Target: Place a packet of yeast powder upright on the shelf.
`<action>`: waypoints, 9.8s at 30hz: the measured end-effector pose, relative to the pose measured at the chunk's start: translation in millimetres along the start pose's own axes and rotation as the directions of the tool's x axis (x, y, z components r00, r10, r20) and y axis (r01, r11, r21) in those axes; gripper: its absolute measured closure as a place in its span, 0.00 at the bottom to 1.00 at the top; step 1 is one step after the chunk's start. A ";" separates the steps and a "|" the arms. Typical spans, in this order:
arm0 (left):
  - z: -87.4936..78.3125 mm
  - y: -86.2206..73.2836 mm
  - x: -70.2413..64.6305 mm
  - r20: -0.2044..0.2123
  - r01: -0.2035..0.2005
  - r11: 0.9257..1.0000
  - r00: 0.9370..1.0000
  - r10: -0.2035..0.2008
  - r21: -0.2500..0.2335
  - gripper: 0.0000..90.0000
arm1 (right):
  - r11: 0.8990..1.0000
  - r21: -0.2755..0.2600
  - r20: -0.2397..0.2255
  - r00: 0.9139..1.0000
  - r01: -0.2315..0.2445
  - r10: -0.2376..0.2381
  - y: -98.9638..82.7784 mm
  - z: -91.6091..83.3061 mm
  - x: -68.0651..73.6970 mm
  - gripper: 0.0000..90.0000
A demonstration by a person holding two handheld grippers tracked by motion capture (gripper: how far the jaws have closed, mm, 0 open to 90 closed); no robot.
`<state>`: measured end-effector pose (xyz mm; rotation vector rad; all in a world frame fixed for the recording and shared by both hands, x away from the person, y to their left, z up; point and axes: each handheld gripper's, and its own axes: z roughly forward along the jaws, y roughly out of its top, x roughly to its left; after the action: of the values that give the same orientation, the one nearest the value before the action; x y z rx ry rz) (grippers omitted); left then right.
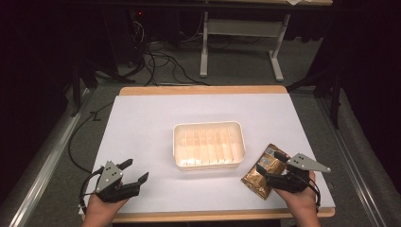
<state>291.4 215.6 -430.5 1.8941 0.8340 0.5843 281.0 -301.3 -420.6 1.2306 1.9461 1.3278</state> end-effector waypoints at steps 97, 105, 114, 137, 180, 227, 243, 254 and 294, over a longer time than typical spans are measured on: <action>2.5 -1.1 -1.2 -0.013 -0.028 0.999 1.000 0.029 0.033 0.30 | 0.895 0.057 -0.021 0.895 -0.443 0.445 -25.6 -7.0 -103.5 1.00; 1.8 -0.7 -0.6 -0.015 -0.029 0.999 0.999 0.030 0.031 0.30 | 0.910 0.010 -0.031 0.910 -0.413 0.414 -17.6 -13.9 -96.9 1.00; 0.9 -0.4 -0.2 -0.017 -0.027 0.999 0.999 0.027 0.027 0.30 | 0.930 -0.045 -0.037 0.931 -0.365 0.363 -4.9 -23.6 -85.3 1.00; 1.1 -0.3 0.4 -0.020 -0.030 0.999 0.999 0.031 0.027 0.30 | 0.939 -0.209 -0.060 0.962 -0.274 0.267 25.4 -44.3 -58.3 1.00; -3.1 -0.3 1.9 -0.027 -0.019 1.000 0.999 0.019 -0.001 0.30 | 0.902 -0.361 -0.145 0.970 -0.238 0.197 84.8 -46.1 -8.4 1.00; -7.3 1.4 0.2 -0.020 -0.018 0.999 1.000 0.017 -0.029 0.30 | 0.919 -0.328 -0.291 0.949 -0.217 0.120 143.7 49.7 85.6 1.00; -6.9 1.6 1.3 -0.012 -0.022 0.999 1.000 0.022 -0.031 0.30 | 0.936 -0.285 -0.329 0.938 -0.207 0.108 142.4 90.9 115.8 1.00; -8.7 1.9 1.0 -0.008 -0.016 0.999 1.000 0.016 -0.040 0.30 | 0.942 -0.260 -0.319 0.940 -0.214 0.125 142.5 116.0 123.8 1.00; -8.2 1.2 1.4 -0.004 -0.012 0.999 1.000 0.012 -0.035 0.30 | 0.974 -0.170 -0.255 0.962 -0.147 0.101 106.5 161.6 139.3 1.00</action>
<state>287.0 221.0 -425.8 1.8679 0.8110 0.6065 382.7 -89.9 -378.0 1.1585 1.8754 1.7581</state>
